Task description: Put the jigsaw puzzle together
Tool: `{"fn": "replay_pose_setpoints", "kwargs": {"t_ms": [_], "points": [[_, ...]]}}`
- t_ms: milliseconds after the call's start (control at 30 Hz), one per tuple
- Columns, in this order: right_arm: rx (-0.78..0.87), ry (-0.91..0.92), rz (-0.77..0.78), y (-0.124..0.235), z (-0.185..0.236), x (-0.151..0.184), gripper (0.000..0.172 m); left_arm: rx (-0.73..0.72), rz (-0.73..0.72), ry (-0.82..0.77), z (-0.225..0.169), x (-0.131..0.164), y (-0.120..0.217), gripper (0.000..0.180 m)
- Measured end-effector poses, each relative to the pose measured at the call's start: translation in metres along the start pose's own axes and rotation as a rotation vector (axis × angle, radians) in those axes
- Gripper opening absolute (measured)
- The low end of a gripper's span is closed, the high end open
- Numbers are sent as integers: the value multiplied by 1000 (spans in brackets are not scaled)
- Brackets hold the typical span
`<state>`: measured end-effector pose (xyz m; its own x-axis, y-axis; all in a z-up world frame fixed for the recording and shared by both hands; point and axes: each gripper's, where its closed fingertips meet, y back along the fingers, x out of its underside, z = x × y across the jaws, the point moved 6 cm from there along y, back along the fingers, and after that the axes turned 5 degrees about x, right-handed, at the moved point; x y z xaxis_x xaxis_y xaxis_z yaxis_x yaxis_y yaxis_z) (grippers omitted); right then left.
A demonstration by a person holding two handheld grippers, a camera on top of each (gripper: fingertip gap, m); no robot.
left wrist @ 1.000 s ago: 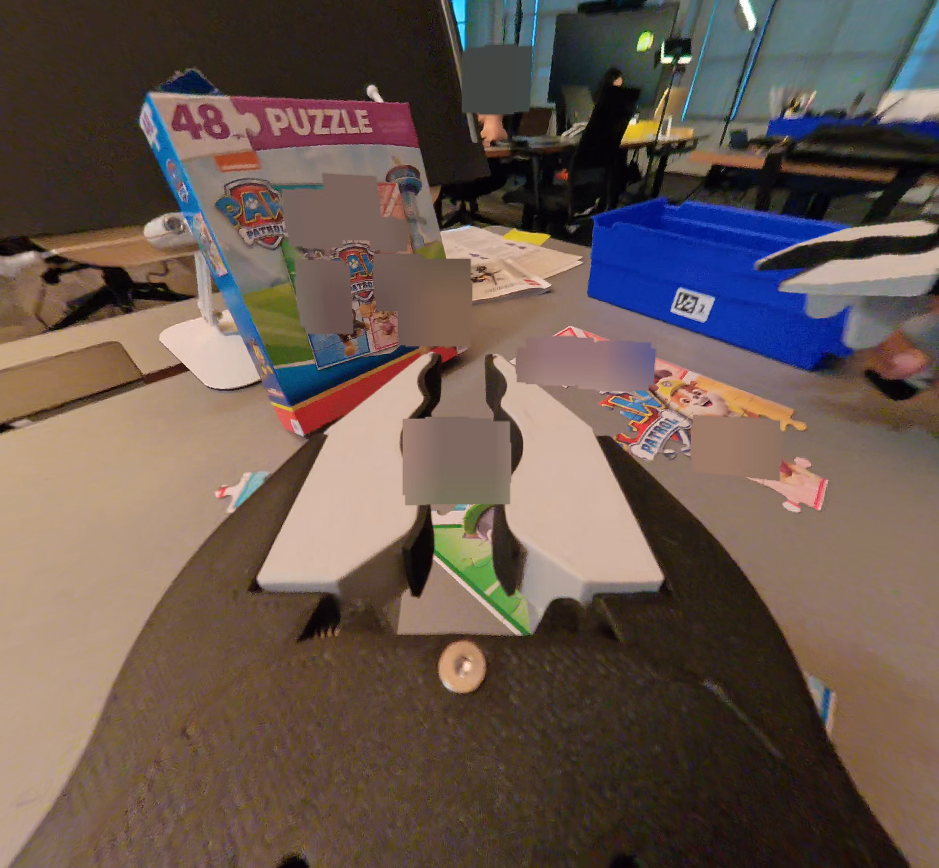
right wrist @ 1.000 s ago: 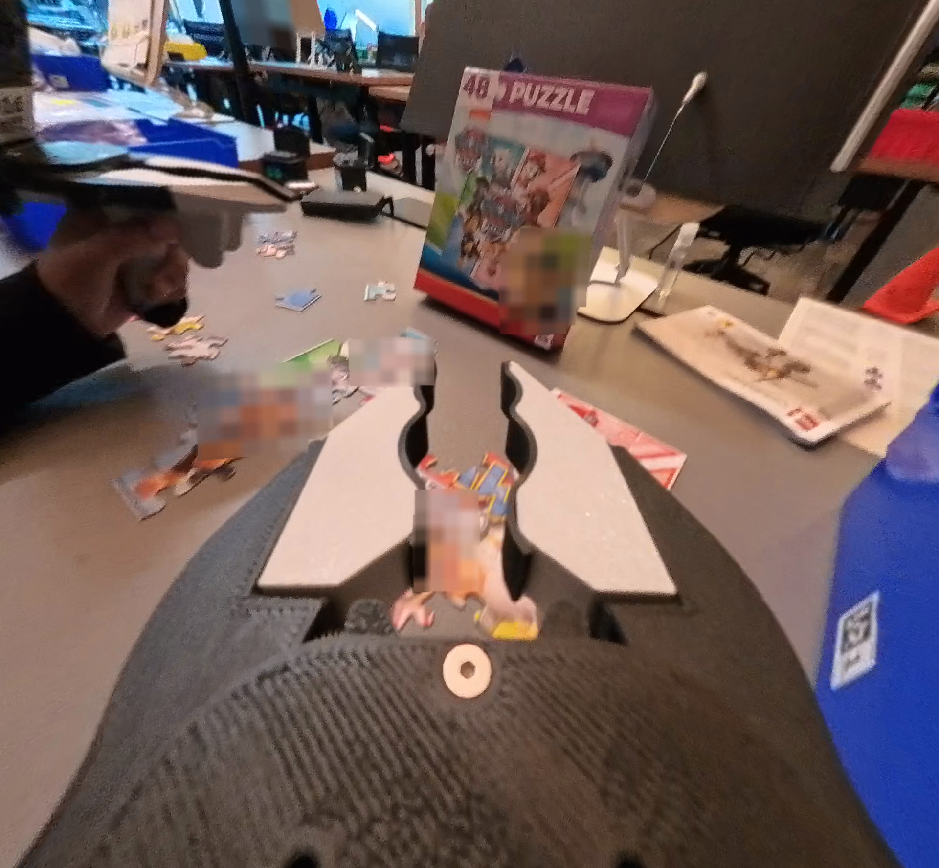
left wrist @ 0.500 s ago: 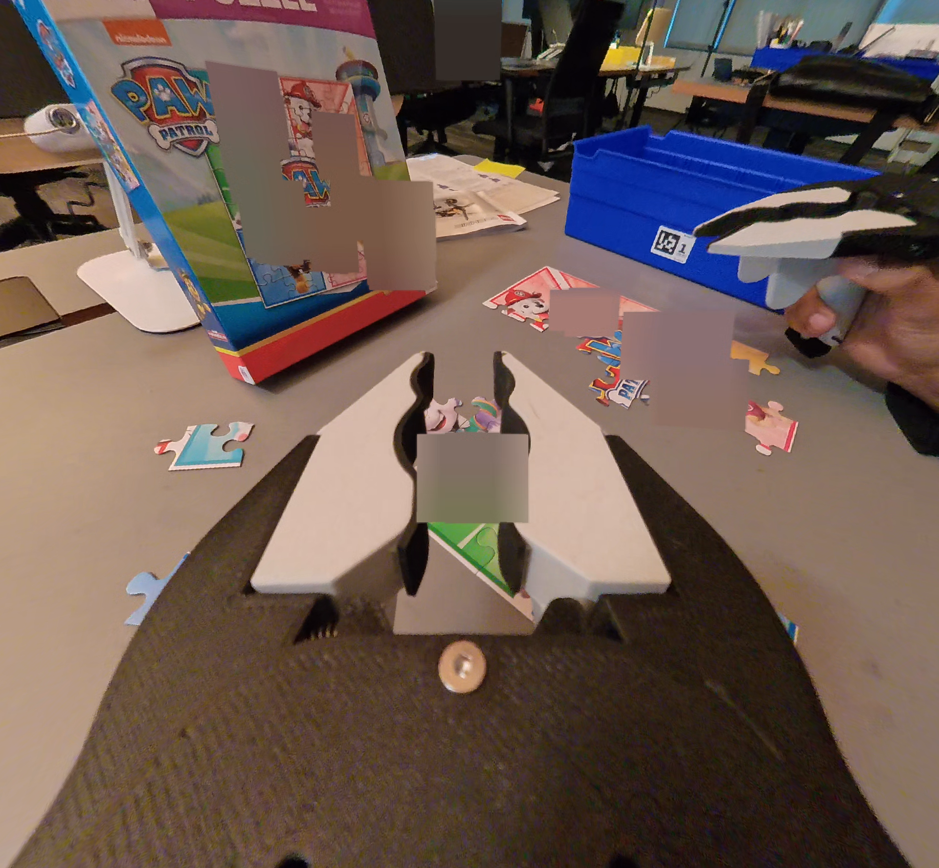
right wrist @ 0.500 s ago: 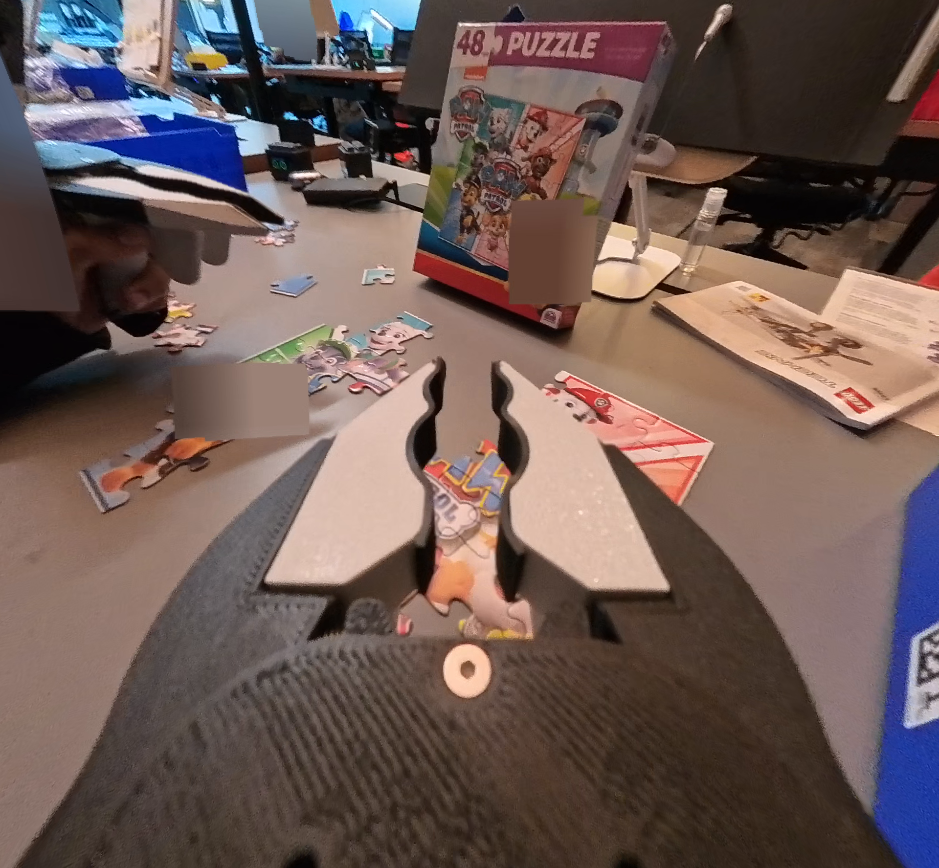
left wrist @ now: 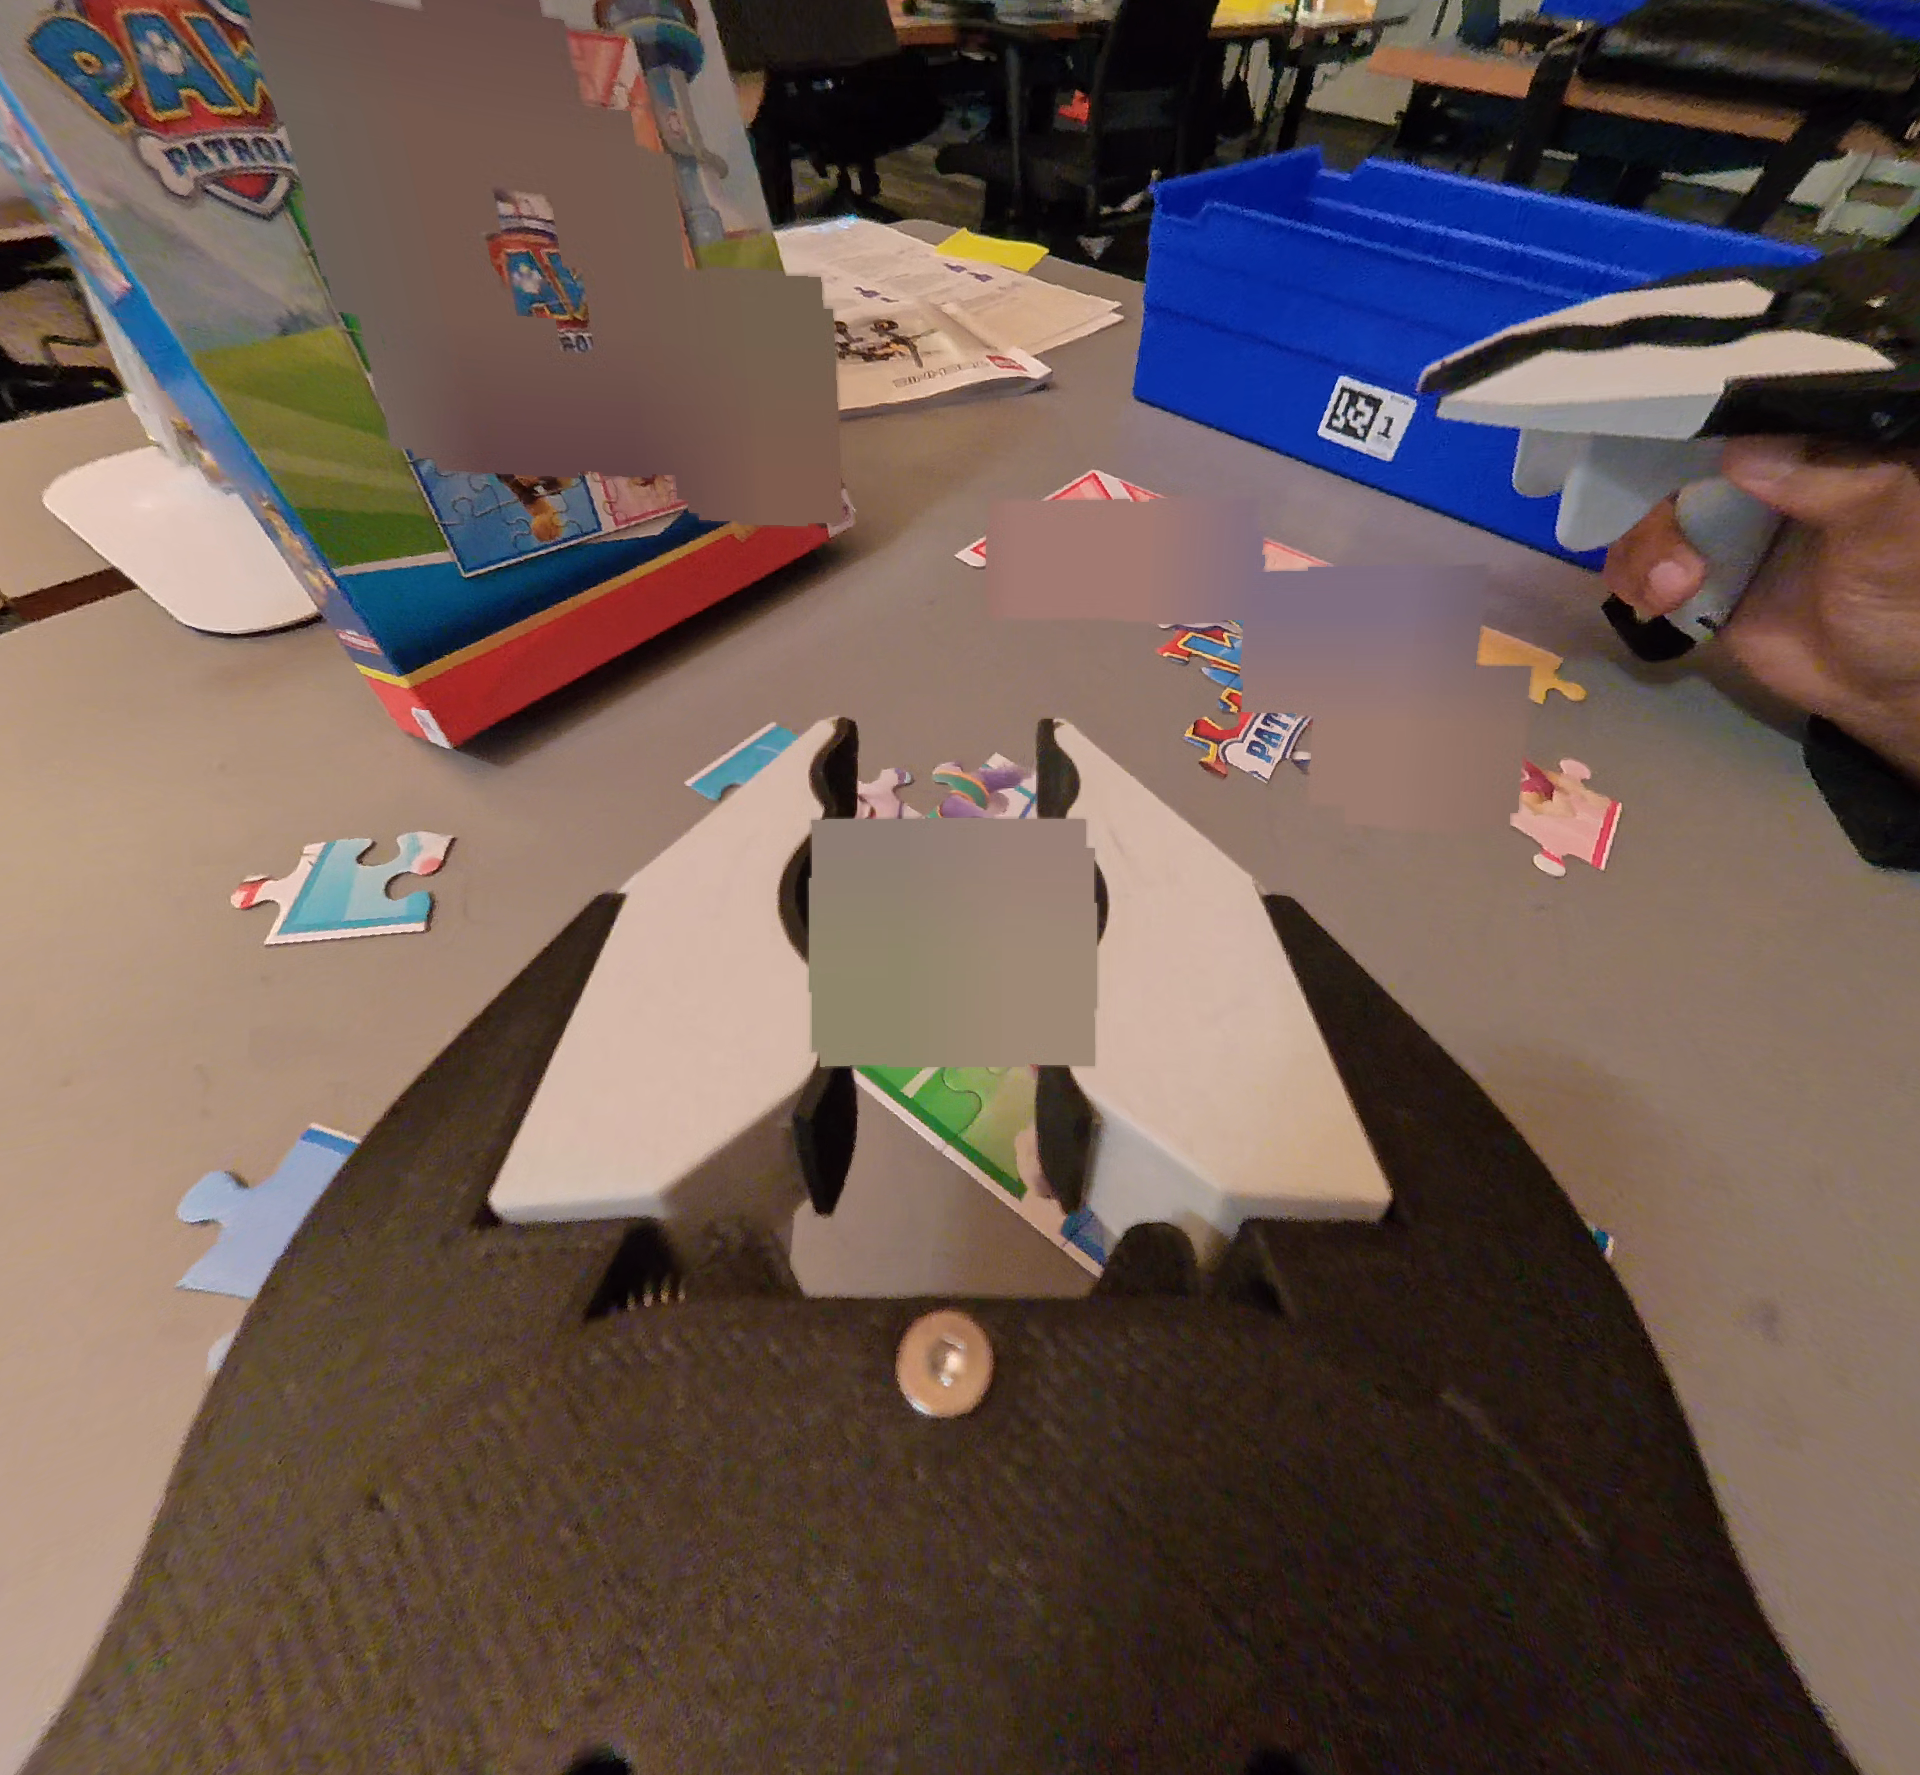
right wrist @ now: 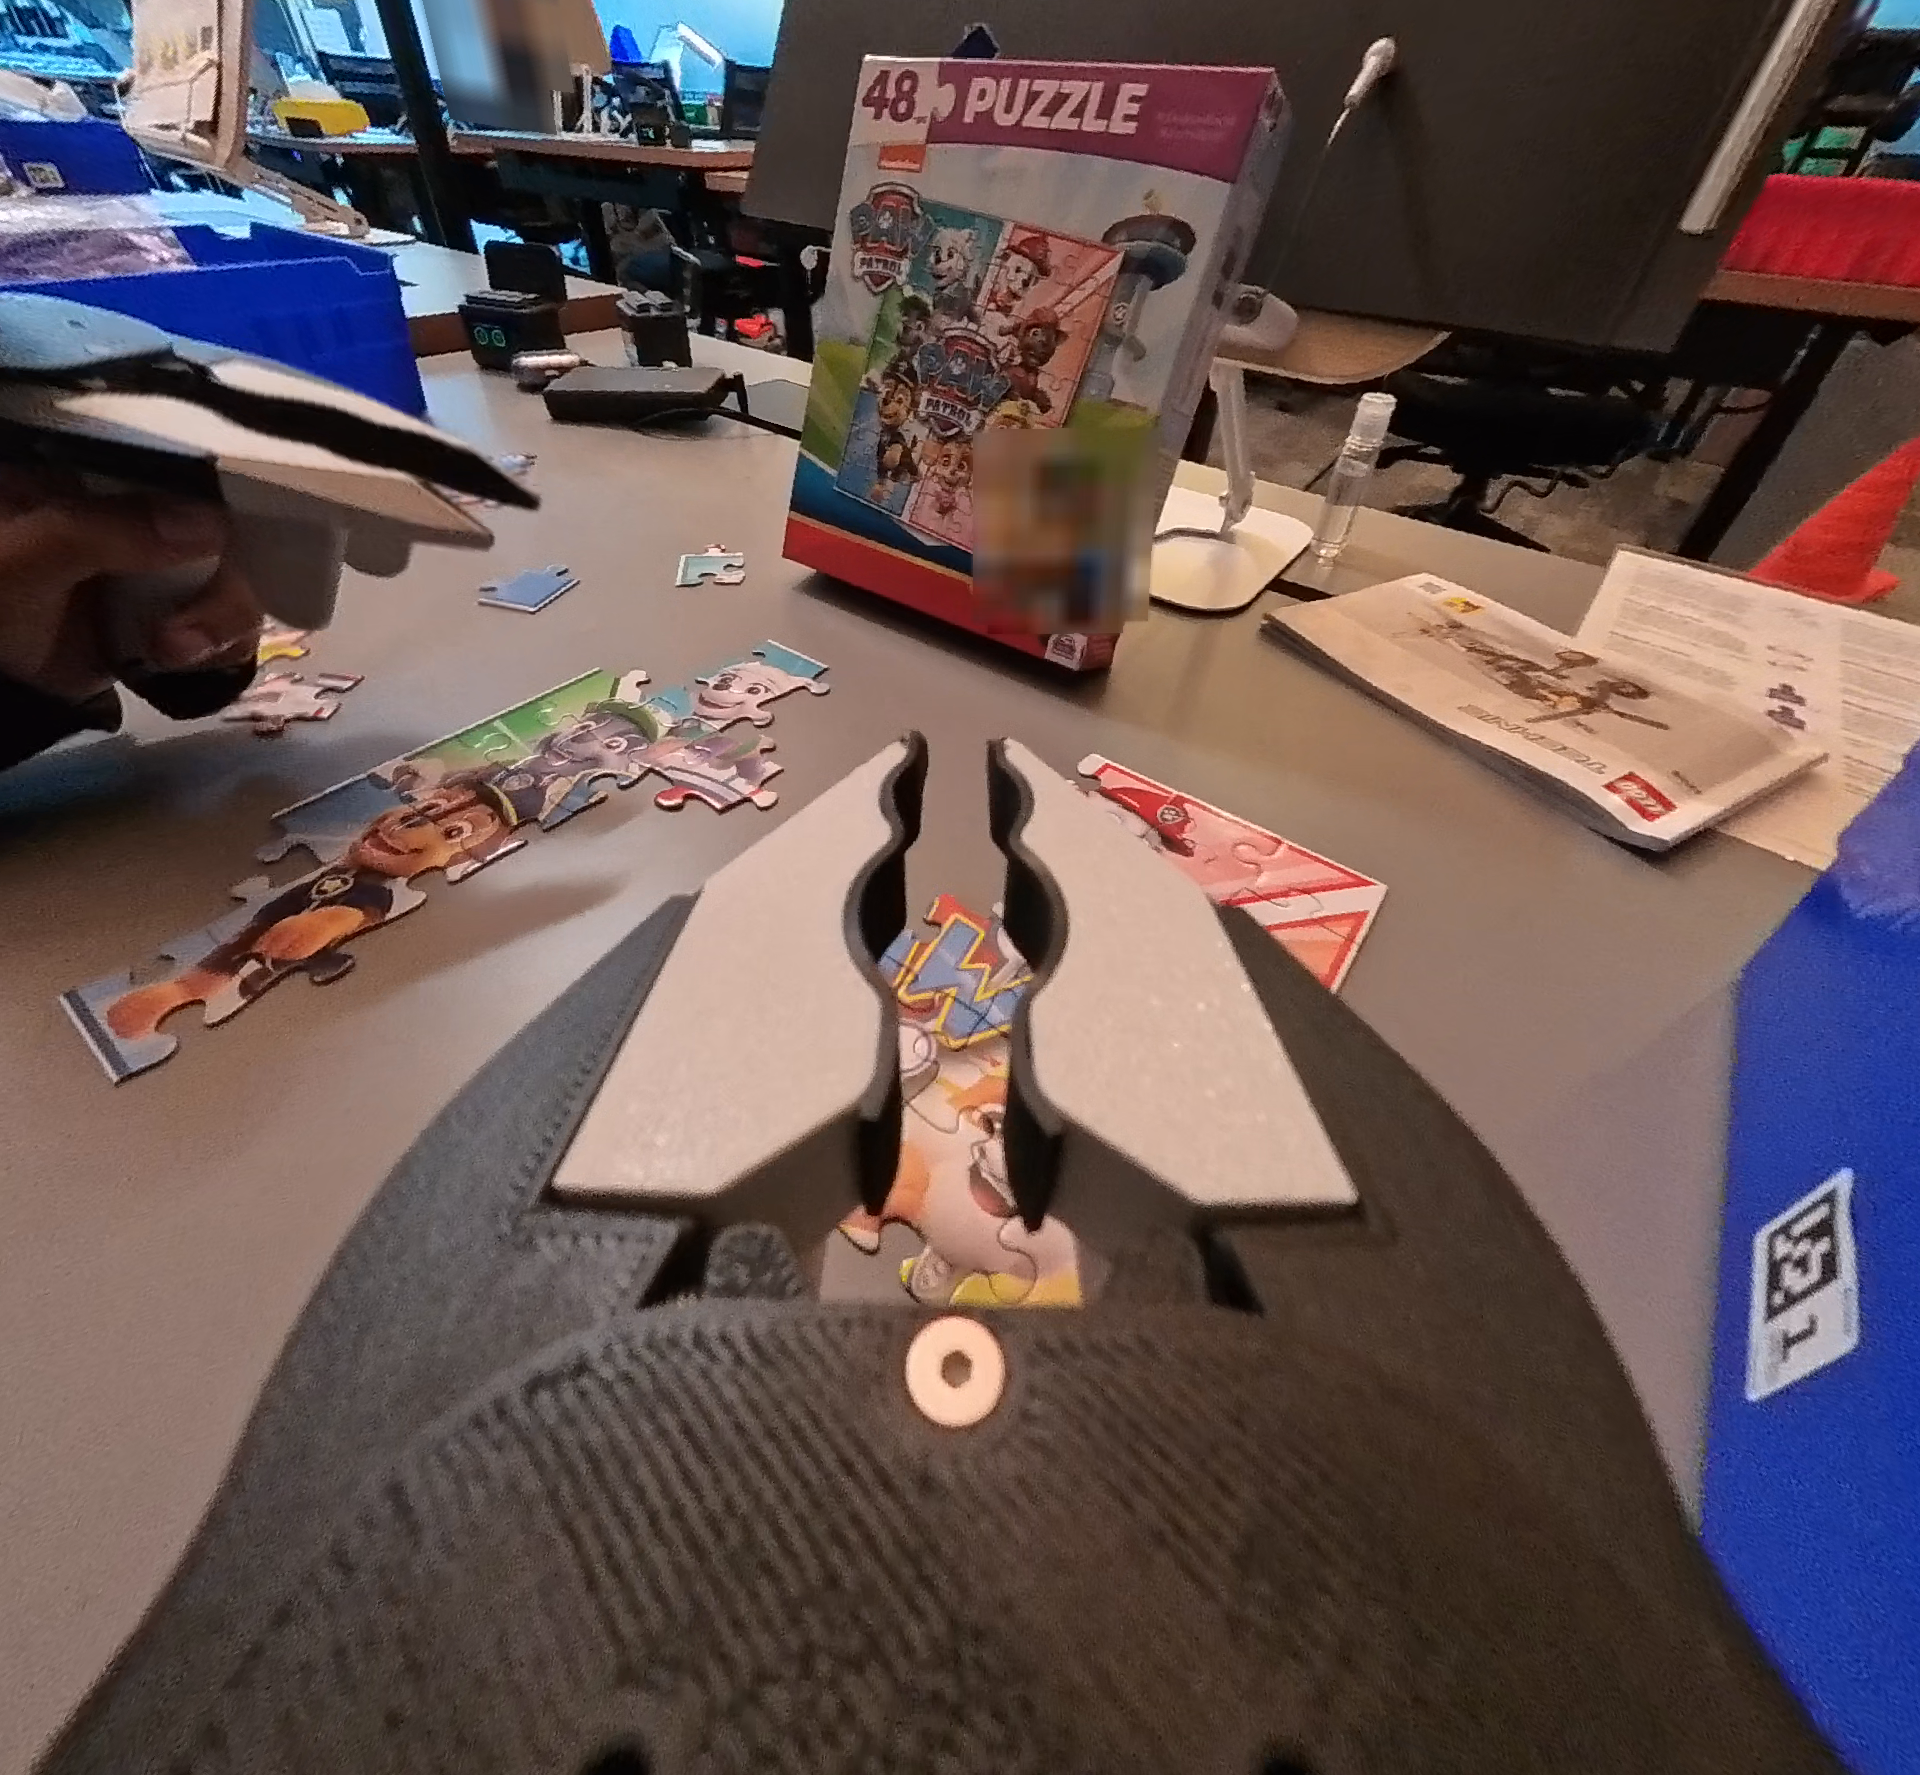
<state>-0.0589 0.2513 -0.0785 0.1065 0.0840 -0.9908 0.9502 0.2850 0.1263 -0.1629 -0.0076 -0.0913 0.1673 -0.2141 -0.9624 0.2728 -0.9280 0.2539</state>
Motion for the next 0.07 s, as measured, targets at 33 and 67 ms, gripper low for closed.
{"fn": "replay_pose_setpoints", "kwargs": {"t_ms": [33,67], "points": [[-1,-11,-5,0,-1,0,10,6,13,2,-1,1,-2,34],[-3,-20,-9,1,-1,-1,10,10,24,3,-1,3,-3,35]]}}
